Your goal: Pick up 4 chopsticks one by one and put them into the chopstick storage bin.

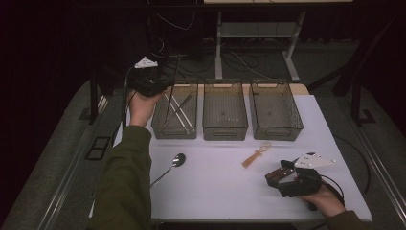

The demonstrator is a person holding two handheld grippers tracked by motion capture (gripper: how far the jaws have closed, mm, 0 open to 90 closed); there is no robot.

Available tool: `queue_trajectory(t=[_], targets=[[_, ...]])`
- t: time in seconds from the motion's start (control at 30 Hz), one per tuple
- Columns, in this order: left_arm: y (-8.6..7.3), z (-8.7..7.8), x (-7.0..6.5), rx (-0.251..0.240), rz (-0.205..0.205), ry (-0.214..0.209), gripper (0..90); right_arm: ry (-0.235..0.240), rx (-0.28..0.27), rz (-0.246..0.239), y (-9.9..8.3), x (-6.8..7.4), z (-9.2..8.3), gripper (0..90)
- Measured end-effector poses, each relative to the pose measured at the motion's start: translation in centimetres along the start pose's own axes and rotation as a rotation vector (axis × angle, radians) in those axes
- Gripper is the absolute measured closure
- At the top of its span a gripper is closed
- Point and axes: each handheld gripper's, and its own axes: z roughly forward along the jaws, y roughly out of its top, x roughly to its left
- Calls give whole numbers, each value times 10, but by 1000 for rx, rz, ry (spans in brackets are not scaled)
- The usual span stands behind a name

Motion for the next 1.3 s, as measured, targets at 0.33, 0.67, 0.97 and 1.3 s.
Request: queue_trajectory(t=[0.33,0.67,0.97,1.3], targets=[[-31,12,13,97,-34,23,850,-1,4,-1,0,1,1,95],[-42,19,15,158,-21,37,850,2,8,0,0,1,1,95],[-44,37,9,193,4,62,846,0,5,1,0,1,1,95],[-55,61,4,264,3,87,756,2,-4,2,0,1,-2,95]])
